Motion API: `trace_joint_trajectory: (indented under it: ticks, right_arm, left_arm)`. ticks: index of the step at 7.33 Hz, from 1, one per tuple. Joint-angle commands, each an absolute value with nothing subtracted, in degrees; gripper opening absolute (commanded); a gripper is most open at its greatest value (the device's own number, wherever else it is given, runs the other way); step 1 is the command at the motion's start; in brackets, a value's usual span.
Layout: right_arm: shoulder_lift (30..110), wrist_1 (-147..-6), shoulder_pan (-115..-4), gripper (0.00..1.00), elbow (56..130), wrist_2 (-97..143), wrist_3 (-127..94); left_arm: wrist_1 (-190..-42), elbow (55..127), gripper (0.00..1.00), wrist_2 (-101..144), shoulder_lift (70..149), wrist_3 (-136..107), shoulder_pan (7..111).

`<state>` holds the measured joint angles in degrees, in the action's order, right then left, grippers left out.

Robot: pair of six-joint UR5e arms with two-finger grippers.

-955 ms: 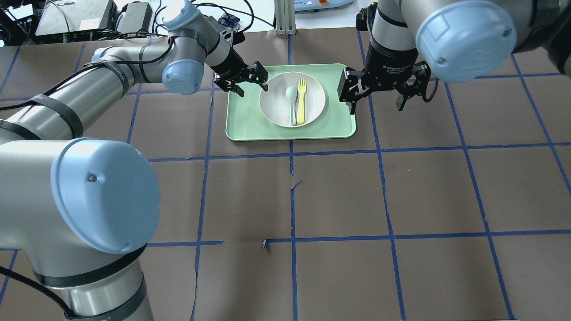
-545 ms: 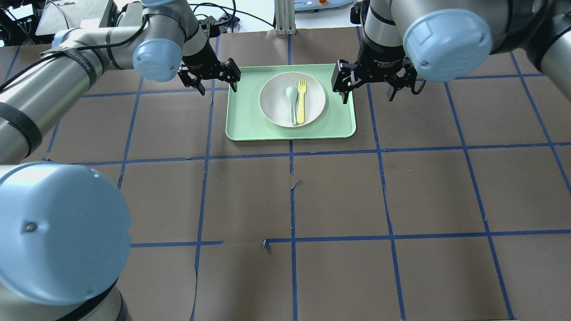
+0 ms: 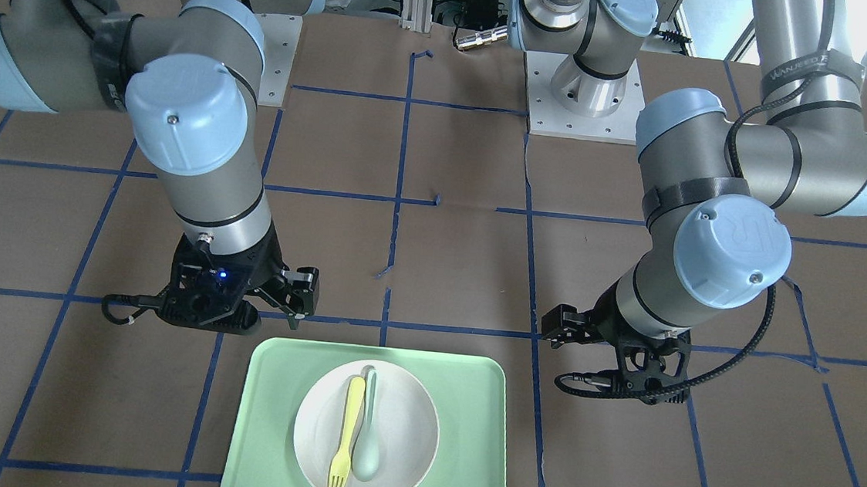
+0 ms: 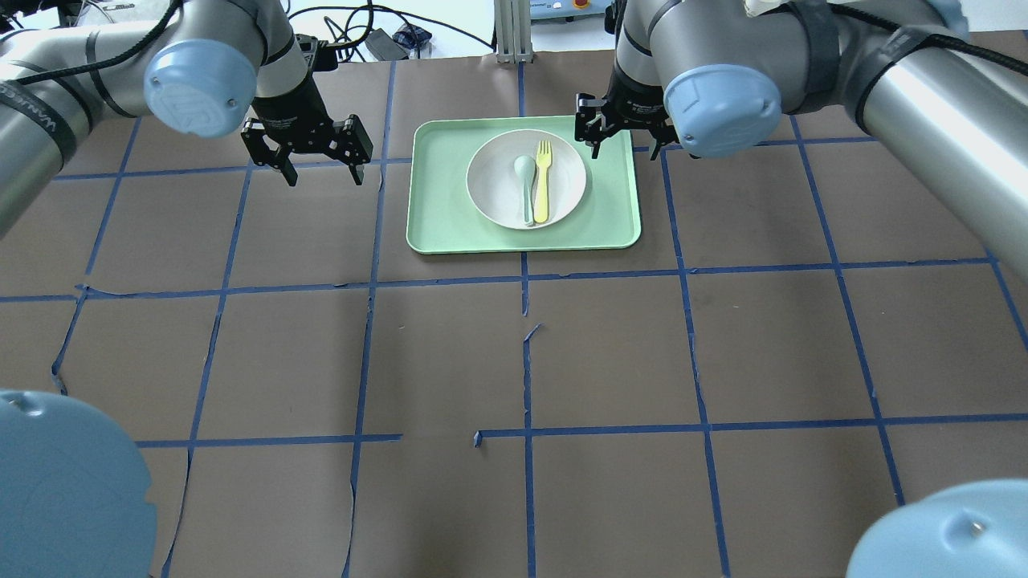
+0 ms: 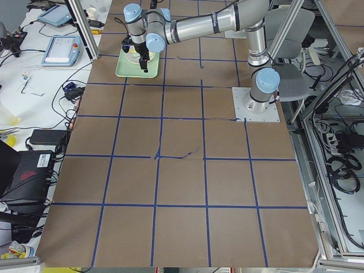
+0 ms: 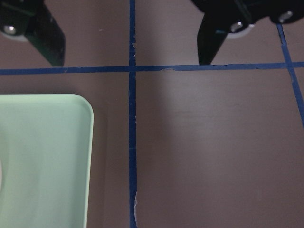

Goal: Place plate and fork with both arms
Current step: 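Release the plate and lift the left gripper while the right gripper approaches, then lower the right gripper onto the yellow fork on the plate and grasp it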

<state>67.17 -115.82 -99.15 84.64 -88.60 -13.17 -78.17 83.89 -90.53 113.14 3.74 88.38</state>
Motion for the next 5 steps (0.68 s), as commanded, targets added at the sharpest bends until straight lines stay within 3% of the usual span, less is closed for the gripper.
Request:
trace_joint_trajectory:
  ticks: [1,5]
  right_arm:
    - [57.6,-122.5,-101.9,0.57,79.7,-86.0,-18.2]
    - [51.5,-126.1,-102.3,0.49,77.9,-84.5,-19.4]
  left_arm:
    - [-75.9,87.7,1.00,-90.1,111.9,4.7,88.2]
    - [-75.2,89.3,1.00,-90.6,111.6,4.4,88.3]
